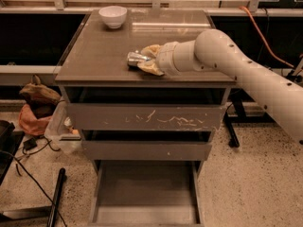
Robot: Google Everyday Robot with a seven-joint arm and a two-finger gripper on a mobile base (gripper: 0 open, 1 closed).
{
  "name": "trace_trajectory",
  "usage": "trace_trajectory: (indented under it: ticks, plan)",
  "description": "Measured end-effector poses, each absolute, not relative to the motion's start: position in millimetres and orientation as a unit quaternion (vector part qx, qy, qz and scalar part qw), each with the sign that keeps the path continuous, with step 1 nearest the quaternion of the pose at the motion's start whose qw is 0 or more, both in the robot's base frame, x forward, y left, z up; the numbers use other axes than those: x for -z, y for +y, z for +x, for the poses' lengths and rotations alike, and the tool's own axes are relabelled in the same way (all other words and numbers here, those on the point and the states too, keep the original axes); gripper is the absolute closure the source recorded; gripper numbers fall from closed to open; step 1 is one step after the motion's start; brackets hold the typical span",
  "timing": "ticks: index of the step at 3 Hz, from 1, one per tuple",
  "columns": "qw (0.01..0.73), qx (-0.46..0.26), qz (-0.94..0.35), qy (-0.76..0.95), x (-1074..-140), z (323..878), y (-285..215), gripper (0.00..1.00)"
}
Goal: Pick redbull can from bottom drawer and place on counter
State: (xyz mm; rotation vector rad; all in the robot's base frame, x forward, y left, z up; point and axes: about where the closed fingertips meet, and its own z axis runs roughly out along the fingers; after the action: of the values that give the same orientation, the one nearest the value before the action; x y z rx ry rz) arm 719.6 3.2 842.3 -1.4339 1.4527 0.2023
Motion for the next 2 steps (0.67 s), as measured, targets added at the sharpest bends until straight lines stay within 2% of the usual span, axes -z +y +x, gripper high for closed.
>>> trace_trajectory:
  ticks: [2]
  plan:
    - [0.519,-0.084,-0.598,0.606,-842.2,719.6,3.3,0.35]
